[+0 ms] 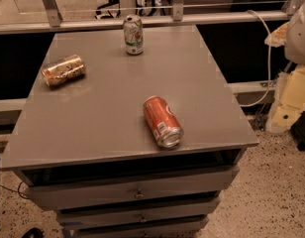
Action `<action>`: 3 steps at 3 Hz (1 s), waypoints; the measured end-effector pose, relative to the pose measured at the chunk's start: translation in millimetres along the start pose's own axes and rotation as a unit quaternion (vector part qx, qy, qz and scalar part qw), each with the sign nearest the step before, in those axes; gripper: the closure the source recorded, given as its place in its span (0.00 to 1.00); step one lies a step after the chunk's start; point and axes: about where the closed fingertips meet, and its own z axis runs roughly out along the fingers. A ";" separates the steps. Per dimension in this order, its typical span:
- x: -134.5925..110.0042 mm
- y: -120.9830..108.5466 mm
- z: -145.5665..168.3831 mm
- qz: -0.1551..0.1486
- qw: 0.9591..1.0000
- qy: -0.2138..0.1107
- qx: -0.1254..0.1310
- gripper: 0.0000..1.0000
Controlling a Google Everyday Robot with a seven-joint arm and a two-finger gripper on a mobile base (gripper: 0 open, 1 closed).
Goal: Pick 7up can
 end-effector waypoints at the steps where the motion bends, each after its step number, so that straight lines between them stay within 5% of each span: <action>1: 0.0 0.0 0.0 0.000 1.000 0.000 0.000 0.00; 2: -2.2 -0.9 4.0 0.008 1.000 -0.016 -0.001 0.00; 3: -28.2 -16.5 45.3 0.015 0.997 -0.074 -0.017 0.00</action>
Offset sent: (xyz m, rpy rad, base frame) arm 0.0061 0.0043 -0.0131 0.0815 0.0115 -0.0140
